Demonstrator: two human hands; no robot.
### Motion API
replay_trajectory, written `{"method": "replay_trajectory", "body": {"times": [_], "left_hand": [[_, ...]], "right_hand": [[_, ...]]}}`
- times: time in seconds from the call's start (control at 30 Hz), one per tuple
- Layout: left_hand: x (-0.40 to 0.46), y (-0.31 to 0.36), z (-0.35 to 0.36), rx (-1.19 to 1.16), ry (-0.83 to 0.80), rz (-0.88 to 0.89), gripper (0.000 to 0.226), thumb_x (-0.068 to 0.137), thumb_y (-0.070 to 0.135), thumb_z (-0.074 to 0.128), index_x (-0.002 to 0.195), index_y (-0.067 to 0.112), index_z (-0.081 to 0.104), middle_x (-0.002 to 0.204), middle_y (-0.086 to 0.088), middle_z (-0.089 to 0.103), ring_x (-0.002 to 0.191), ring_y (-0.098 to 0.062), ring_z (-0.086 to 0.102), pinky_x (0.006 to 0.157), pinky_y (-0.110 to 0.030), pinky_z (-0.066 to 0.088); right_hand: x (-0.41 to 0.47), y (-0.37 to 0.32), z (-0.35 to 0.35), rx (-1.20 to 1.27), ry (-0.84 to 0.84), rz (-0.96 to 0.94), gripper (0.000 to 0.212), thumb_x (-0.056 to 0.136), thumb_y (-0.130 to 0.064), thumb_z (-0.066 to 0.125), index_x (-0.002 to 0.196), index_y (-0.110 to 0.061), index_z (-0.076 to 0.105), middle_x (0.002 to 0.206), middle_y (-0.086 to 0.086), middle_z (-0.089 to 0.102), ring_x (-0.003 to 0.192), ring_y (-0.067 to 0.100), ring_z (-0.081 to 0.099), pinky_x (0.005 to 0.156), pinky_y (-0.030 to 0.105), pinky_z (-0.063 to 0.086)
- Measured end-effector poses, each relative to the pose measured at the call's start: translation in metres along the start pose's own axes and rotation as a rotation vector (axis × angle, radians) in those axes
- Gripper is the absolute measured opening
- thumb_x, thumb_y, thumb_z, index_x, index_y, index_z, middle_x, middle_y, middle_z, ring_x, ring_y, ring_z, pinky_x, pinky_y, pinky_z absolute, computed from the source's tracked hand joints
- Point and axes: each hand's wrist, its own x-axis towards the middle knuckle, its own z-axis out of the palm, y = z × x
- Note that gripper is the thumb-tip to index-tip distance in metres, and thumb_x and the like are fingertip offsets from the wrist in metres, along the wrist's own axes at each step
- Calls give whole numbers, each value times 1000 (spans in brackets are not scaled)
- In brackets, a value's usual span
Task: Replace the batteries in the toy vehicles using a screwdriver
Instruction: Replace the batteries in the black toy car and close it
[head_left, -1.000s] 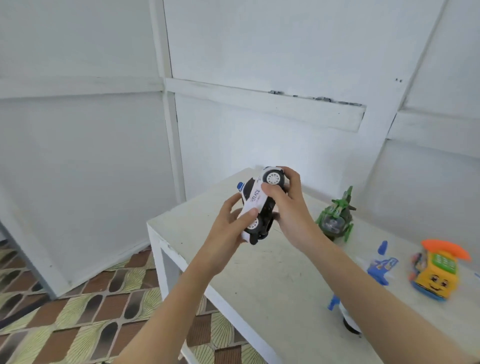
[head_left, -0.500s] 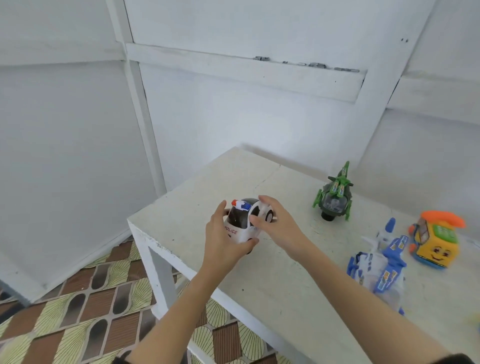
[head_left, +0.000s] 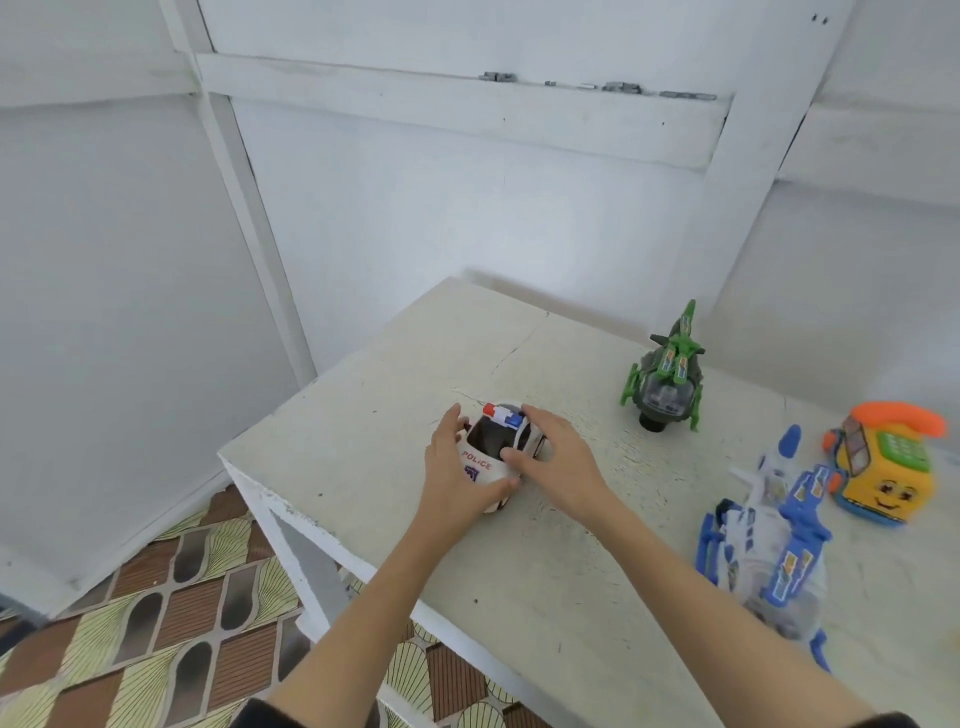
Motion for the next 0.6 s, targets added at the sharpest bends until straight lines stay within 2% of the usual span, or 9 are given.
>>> {"method": "replay_trajectory", "body": {"times": [0.07, 0.13, 0.17, 0.33, 0.43, 0.5, 0.57, 0.6], "left_hand": [[2, 0, -5, -44, -50, -19, 112, 62, 23, 87, 151, 21, 19, 138, 6, 36, 124, -14, 46, 93, -22, 50], [4, 2, -7, -66, -74, -38, 104, 73, 9, 84, 152, 20, 18, 136, 7, 35, 117, -13, 50, 78, -11, 50], [6, 3, -7, -74, -71, -38, 102, 74, 7, 82, 152, 20, 18, 136, 7, 36, 116, -14, 51, 74, -9, 50], [15, 4, -4, -81, -68, -33, 103, 74, 5, 82, 152, 19, 17, 137, 4, 37, 110, -11, 54, 72, -7, 48], [17, 6, -3, -74, -76, -27, 102, 74, 4, 82, 152, 17, 17, 133, 6, 37, 103, -5, 53, 70, -5, 47], [16, 6, -4, -76, -78, -29, 102, 74, 5, 82, 152, 18, 16, 137, 5, 36, 112, -12, 52, 76, -9, 50], [14, 7, -6, -72, -53, -20, 100, 76, 8, 81, 152, 20, 17, 148, 0, 34, 127, -15, 43, 95, -23, 49], [12, 9, -8, -60, -17, -6, 96, 79, 10, 79, 152, 20, 18, 151, 0, 33, 132, -14, 37, 104, -31, 44]], "right_hand": [[2, -1, 0, -5, -5, -10, 63, 84, -26, 67, 140, -23, 39, 144, 1, 37, 130, 16, 36, 104, 27, 31], [6, -3, -1, 11, -7, -9, 62, 84, -23, 67, 139, -22, 40, 141, 0, 40, 122, 11, 39, 98, 22, 30], [9, -5, -2, 17, -9, -8, 61, 84, -22, 67, 138, -21, 41, 139, -1, 42, 118, 9, 39, 95, 20, 30], [15, -6, -6, 20, -2, -24, 57, 85, -20, 66, 136, -22, 42, 136, -1, 44, 109, 3, 36, 92, 19, 28], [17, -5, -5, -22, -11, -34, 58, 87, -23, 63, 139, -22, 38, 139, 0, 41, 114, 6, 36, 93, 20, 29], [17, -5, -3, -61, -15, -10, 62, 88, -27, 62, 142, -24, 32, 147, 4, 32, 131, 15, 31, 104, 29, 28], [14, -8, -1, -127, -10, 37, 66, 90, -32, 59, 146, -28, 24, 155, 6, 14, 141, 24, 15, 111, 39, 21], [11, -10, -2, -162, 12, 50, 66, 91, -34, 56, 147, -29, 21, 156, 6, 6, 143, 26, 10, 112, 42, 20]]}}
